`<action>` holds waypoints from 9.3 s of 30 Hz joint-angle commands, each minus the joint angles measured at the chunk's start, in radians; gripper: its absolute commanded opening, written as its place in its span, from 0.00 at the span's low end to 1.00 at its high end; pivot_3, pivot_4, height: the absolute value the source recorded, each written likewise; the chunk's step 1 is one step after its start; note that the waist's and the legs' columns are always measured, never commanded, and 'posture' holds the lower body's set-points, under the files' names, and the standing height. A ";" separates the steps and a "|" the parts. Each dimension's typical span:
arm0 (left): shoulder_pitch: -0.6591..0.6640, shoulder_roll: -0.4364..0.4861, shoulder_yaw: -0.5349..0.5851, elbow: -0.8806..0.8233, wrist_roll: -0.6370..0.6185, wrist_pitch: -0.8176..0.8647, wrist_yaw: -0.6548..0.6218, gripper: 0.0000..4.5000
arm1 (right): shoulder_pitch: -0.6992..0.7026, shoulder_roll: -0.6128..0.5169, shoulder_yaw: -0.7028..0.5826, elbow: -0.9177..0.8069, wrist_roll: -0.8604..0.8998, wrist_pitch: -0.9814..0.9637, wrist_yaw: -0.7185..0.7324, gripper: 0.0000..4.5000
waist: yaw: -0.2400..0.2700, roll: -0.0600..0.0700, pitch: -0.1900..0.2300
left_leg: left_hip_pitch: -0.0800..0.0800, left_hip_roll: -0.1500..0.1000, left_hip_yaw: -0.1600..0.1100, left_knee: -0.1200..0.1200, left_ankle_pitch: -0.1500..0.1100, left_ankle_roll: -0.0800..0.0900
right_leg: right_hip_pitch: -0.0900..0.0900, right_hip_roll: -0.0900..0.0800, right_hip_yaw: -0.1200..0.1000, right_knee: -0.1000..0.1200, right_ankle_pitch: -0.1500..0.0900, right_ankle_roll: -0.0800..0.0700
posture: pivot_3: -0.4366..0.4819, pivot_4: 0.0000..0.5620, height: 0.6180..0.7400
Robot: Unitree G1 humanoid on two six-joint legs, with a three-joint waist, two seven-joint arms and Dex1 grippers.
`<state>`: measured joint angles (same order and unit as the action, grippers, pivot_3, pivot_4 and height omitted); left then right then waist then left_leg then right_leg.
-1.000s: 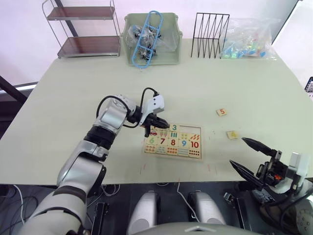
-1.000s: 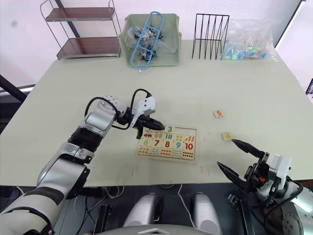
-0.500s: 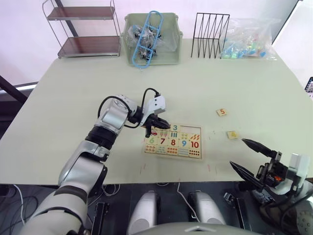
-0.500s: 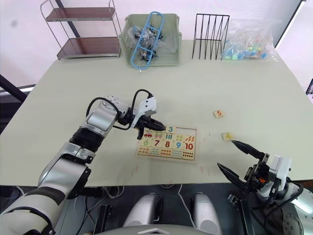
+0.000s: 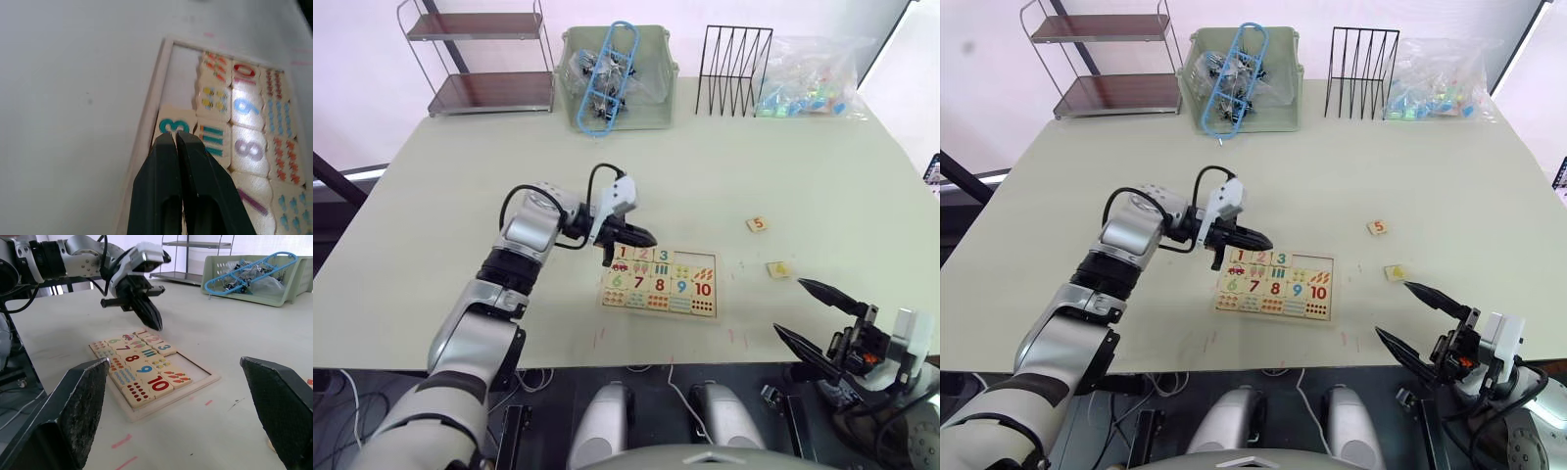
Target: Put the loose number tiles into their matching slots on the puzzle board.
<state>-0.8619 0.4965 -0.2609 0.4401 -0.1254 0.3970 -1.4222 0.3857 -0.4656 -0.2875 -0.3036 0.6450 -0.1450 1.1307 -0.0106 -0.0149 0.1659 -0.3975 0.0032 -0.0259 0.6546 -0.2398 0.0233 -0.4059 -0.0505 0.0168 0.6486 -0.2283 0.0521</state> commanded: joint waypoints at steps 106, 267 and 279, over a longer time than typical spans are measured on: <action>1.024 0.154 0.656 -0.569 -0.368 -0.362 0.387 0.97 | -0.477 -0.250 -0.075 0.749 -0.131 -0.060 0.215 1.00 | -0.001 0.002 -0.001 | 0.003 0.003 0.004 -0.003 0.000 0.000 | 0.000 -0.003 0.002 -0.003 -0.001 -0.003 | 0.48 0.27 1.00; 0.957 0.271 0.608 -0.458 -0.526 -0.443 -0.069 1.00 | -1.414 -0.102 0.983 0.255 -0.487 1.326 -0.158 0.19 | -0.009 0.004 0.001 | -0.004 0.004 0.001 -0.004 0.000 0.000 | -0.009 -0.004 0.001 -0.002 0.000 -0.005 | 0.48 0.27 1.00; 0.969 0.278 0.607 -0.473 -0.530 -0.433 -0.061 1.00 | -1.397 -0.099 0.994 0.249 -0.486 1.303 -0.150 0.19 | -0.010 0.004 0.001 | -0.004 0.004 0.001 -0.004 0.000 0.000 | -0.009 -0.004 0.001 -0.002 0.000 -0.006 | 0.48 0.27 1.00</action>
<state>0.1020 0.7673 0.3261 0.0074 -0.6491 -0.0317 -1.4833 -1.0055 -0.5646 0.7110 -0.0299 0.1633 1.1707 0.9751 -0.0203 -0.0110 0.1670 -0.4015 0.0071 -0.0252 0.6506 -0.2399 0.0232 -0.4148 -0.0545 0.0179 0.6466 -0.2285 0.0466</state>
